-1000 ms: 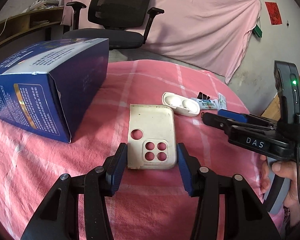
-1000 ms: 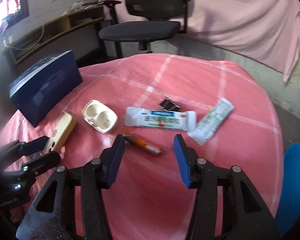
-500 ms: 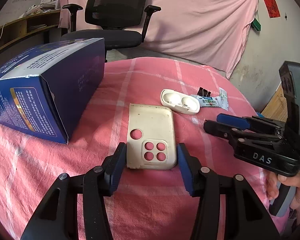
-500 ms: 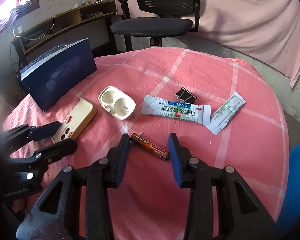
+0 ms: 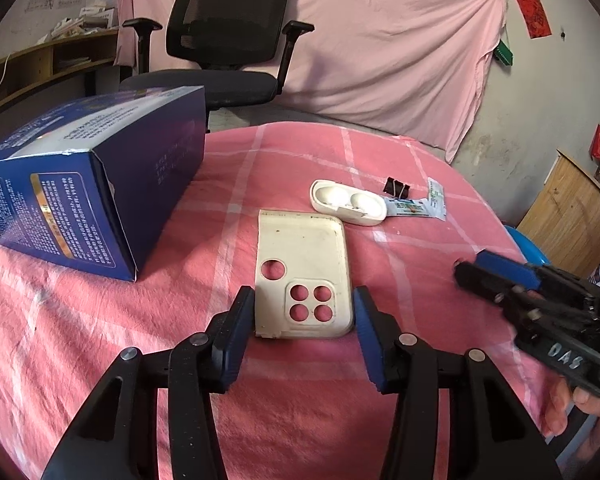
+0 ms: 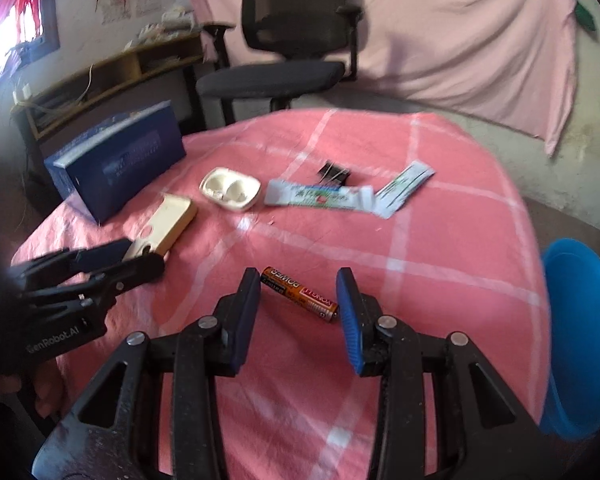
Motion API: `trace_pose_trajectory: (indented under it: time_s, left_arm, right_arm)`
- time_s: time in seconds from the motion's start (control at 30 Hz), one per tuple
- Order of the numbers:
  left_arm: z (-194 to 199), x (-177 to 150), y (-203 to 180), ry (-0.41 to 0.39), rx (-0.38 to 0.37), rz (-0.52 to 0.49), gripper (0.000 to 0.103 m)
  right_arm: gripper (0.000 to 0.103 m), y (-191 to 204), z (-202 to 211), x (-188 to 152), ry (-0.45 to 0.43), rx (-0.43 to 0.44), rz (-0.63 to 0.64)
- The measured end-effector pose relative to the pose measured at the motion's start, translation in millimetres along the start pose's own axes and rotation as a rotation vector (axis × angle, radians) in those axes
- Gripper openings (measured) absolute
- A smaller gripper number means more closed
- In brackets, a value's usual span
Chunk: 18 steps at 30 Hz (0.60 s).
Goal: Collect trash
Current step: 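Carry the phone case and battery over the blue bucket and open both tools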
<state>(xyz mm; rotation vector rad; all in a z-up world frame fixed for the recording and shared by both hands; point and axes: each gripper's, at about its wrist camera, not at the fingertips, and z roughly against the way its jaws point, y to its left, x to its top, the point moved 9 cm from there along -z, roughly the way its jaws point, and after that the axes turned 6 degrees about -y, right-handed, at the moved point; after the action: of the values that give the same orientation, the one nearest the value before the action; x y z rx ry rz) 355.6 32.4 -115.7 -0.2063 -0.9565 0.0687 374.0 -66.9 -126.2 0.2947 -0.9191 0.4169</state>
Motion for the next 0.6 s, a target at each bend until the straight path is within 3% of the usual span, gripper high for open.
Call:
trace_pose_trajectory:
  time_s: [0.2, 0.43, 0.6]
  left_arm:
    - [18.1, 9.8, -17.2, -0.102, -0.022, 0.000, 0.044]
    - [60.1, 48.4, -75.4, -0.329, -0.077, -0.077, 0.044]
    - [75.8, 67.6, -113.6, -0.411, -0.122, -0.103, 0.044]
  right_arm:
    - [0.051, -11.1, 39.9, 15.5, -0.190, -0.029, -0.055]
    - [0.051, -31.3, 97.3, 23.3, -0.399, -0.104, -0.068]
    - [0.052, -57.8, 140.5, 27.2, -0.522, -0.186, -0.088]
